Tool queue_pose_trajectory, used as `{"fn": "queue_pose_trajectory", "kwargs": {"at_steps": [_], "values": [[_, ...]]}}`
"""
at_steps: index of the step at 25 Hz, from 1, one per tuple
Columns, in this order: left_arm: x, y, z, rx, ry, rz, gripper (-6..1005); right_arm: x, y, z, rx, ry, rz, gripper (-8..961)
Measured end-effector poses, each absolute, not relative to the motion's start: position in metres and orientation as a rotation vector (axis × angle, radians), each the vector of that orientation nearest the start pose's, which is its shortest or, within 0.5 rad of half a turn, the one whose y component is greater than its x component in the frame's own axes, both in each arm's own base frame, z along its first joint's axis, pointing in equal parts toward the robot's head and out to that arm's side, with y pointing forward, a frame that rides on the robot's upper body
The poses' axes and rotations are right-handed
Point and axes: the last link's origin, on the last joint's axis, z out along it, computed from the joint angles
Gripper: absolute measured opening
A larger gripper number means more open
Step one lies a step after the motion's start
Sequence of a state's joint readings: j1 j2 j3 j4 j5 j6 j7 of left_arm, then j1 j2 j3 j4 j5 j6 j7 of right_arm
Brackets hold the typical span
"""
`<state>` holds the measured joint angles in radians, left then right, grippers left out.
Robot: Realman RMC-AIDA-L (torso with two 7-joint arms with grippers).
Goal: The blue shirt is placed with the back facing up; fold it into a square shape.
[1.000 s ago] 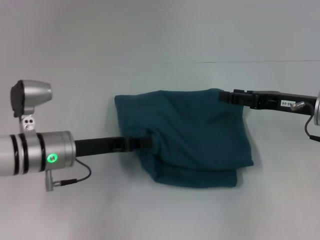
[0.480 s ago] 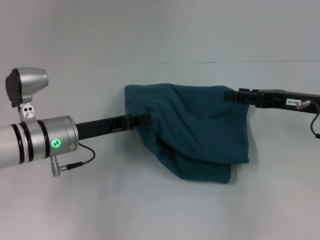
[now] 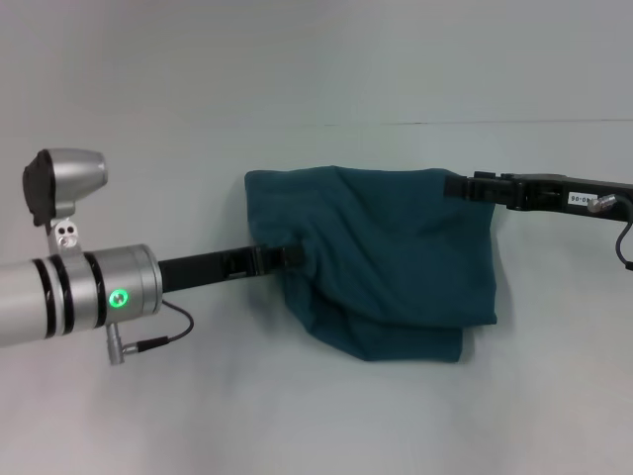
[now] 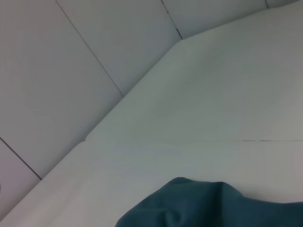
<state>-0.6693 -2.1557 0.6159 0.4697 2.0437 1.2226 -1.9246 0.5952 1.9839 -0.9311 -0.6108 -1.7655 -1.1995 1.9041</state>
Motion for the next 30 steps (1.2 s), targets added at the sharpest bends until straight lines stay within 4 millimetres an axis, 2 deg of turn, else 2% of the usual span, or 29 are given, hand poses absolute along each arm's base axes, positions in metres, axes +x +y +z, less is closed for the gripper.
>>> {"fn": "queue_pose_trajectory", "kwargs": {"at_steps": [6, 12, 22, 30], "values": [[-0.258, 0.351, -0.056, -2.391, -1.546, -0.741, 48, 0.257, 0.392, 0.019, -2.381, 1.227, 0.712, 740], [-0.274, 0.338, -0.049, -2.385, -1.569, -0.709, 48, 0.263, 0.388, 0.019, -2.380, 1.327, 0.656, 740], [-0.279, 0.335, -0.050, -2.371, -1.568, -0.699, 48, 0.282, 0.369, 0.020, -2.376, 1.625, 0.489, 740], [-0.283, 0.335, -0.050, -2.351, -1.568, -0.690, 49, 0.296, 0.351, 0.025, -2.365, 1.751, 0.478, 740]]}}
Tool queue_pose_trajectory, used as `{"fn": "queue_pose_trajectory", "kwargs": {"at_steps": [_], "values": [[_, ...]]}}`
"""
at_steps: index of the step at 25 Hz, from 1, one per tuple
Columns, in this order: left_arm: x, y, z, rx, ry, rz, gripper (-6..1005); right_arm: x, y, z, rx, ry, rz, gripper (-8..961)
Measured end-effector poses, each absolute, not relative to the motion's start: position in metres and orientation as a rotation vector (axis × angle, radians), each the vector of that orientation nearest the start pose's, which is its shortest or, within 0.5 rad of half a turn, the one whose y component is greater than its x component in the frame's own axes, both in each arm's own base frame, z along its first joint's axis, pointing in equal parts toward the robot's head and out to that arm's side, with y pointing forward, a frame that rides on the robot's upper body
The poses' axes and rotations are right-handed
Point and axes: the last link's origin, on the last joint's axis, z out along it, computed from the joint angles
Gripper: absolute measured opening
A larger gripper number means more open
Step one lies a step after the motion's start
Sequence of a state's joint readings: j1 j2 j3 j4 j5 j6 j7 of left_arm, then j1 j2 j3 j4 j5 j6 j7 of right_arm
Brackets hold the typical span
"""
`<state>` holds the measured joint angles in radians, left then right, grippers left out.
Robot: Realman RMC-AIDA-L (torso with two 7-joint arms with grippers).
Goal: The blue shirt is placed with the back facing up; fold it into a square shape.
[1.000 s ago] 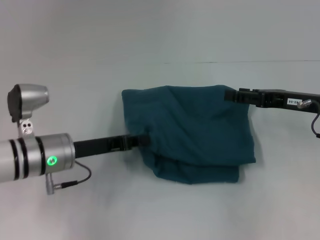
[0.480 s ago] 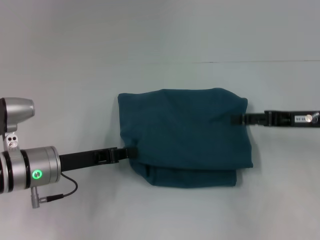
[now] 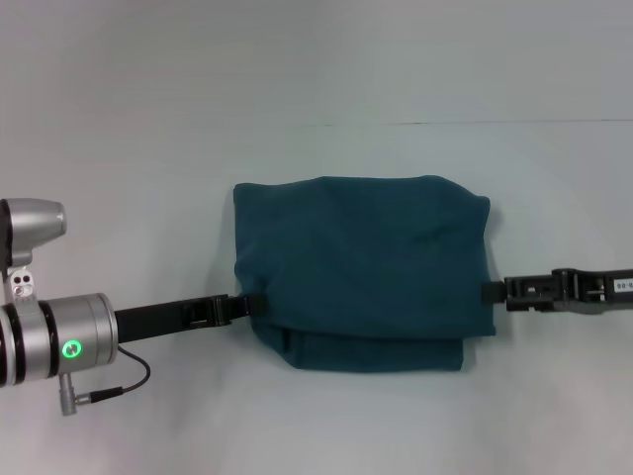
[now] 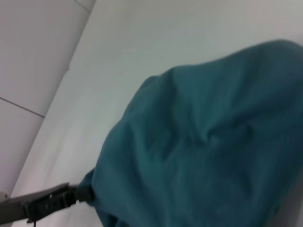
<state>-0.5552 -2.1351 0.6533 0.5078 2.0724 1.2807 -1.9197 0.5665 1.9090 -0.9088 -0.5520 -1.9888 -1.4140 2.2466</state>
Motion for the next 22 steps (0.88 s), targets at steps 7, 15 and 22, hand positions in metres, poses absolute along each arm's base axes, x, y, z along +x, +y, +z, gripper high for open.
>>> {"fn": "queue_pose_trajectory", "kwargs": {"at_steps": [7, 15, 22], "values": [[-0.283, 0.336, -0.051, -2.347, -1.564, -0.685, 48, 0.303, 0.341, 0.023, -2.361, 1.841, 0.411, 740], [-0.283, 0.337, -0.051, -2.339, -1.563, -0.683, 49, 0.301, 0.338, 0.011, -2.349, 1.911, 0.404, 741], [-0.281, 0.339, -0.051, -2.337, -1.560, -0.695, 49, 0.301, 0.341, -0.003, -2.279, 1.985, 0.439, 739]]}}
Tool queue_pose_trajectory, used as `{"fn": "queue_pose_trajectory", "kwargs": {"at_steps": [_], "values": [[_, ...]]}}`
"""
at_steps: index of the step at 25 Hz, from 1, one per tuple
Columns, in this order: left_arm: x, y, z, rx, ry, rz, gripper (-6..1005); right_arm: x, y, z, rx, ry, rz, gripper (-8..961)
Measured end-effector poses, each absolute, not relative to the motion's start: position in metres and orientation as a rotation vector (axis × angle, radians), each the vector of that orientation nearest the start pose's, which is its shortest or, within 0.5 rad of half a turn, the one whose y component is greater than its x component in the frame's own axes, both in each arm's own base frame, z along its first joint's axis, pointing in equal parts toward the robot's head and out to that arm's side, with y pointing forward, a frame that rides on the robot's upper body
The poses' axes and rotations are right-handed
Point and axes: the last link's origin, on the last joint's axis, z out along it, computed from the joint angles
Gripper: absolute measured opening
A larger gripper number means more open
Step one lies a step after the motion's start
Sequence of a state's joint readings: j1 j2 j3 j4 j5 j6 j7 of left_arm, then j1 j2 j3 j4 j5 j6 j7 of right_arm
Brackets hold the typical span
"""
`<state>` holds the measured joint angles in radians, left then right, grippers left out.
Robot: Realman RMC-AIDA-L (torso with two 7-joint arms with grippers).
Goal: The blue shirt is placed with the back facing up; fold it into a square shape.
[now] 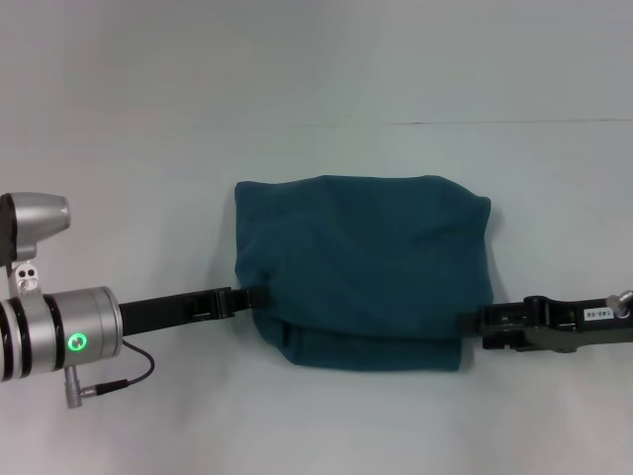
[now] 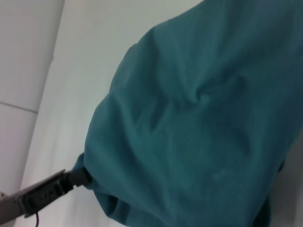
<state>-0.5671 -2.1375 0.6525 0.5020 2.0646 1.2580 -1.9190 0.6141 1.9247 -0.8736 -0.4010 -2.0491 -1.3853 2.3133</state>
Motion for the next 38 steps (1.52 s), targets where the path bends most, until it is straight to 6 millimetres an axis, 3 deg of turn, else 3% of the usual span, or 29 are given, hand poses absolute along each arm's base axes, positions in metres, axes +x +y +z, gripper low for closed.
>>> {"fn": "queue_pose_trajectory", "kwargs": {"at_steps": [10, 31, 38], "values": [[-0.276, 0.342, -0.053, -2.350, -1.551, -0.701, 48, 0.297, 0.342, -0.014, -2.200, 2.054, 0.526, 737], [-0.275, 0.343, -0.053, -2.344, -1.552, -0.709, 49, 0.299, 0.344, -0.029, -2.122, 2.088, 0.526, 718], [-0.276, 0.342, -0.054, -2.336, -1.557, -0.707, 49, 0.300, 0.349, -0.034, -2.082, 2.070, 0.543, 530]]}}
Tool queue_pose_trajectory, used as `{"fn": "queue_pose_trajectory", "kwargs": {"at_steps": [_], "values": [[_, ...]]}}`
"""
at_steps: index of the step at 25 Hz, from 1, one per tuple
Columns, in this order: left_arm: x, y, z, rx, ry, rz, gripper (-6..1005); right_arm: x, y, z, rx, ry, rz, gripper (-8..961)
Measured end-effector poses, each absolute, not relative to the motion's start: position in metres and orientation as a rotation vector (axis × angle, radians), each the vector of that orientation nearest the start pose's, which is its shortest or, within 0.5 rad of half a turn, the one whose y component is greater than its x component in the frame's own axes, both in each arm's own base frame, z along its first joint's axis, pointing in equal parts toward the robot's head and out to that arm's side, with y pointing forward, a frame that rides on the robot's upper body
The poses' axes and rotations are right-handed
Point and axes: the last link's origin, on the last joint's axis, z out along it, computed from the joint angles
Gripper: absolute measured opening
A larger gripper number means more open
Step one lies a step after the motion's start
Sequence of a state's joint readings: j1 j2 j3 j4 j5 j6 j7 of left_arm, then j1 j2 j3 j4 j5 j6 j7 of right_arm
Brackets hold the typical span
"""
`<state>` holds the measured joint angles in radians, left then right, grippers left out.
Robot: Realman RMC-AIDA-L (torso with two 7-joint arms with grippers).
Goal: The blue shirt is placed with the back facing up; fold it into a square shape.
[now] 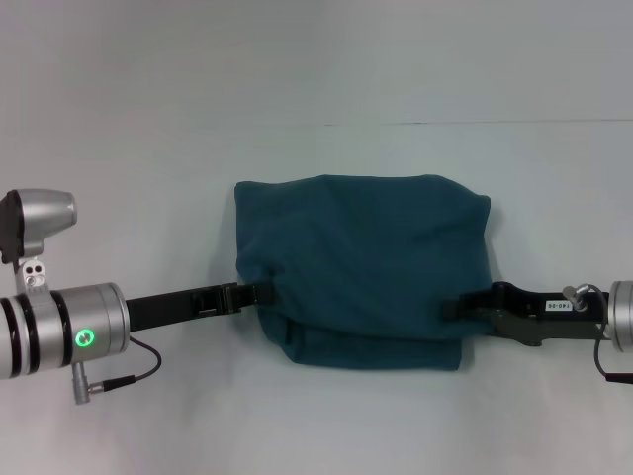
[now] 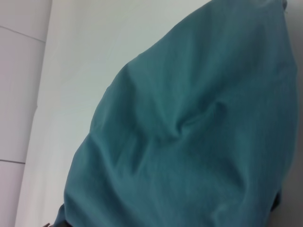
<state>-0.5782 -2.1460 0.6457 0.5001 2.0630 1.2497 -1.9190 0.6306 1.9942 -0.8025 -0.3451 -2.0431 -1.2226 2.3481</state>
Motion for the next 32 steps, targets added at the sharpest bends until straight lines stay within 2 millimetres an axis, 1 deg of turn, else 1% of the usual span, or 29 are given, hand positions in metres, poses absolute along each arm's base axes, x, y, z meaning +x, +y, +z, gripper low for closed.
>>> {"fn": "queue_pose_trajectory", "kwargs": {"at_steps": [1, 6, 12, 16, 21, 26, 30, 32], "values": [[-0.276, 0.342, -0.054, -2.335, -1.558, -0.707, 49, 0.299, 0.349, -0.034, -2.080, 2.067, 0.542, 503], [-0.276, 0.342, -0.055, -2.333, -1.560, -0.708, 48, 0.296, 0.350, -0.038, -2.101, 2.042, 0.551, 306], [-0.279, 0.342, -0.052, -2.311, -1.566, -0.716, 48, 0.299, 0.352, -0.031, -2.094, 1.994, 0.602, 74], [-0.285, 0.339, -0.050, -2.291, -1.578, -0.716, 48, 0.302, 0.355, -0.024, -2.093, 1.964, 0.620, 73], [-0.290, 0.335, -0.049, -2.261, -1.598, -0.731, 49, 0.302, 0.356, -0.021, -2.100, 1.949, 0.619, 74], [-0.289, 0.334, -0.049, -2.262, -1.600, -0.737, 49, 0.299, 0.357, -0.022, -2.120, 1.937, 0.615, 75], [-0.289, 0.334, -0.048, -2.264, -1.609, -0.744, 48, 0.295, 0.354, -0.024, -2.175, 1.919, 0.610, 76], [-0.287, 0.334, -0.045, -2.281, -1.603, -0.755, 75, 0.296, 0.352, -0.022, -2.196, 1.908, 0.607, 77]]}}
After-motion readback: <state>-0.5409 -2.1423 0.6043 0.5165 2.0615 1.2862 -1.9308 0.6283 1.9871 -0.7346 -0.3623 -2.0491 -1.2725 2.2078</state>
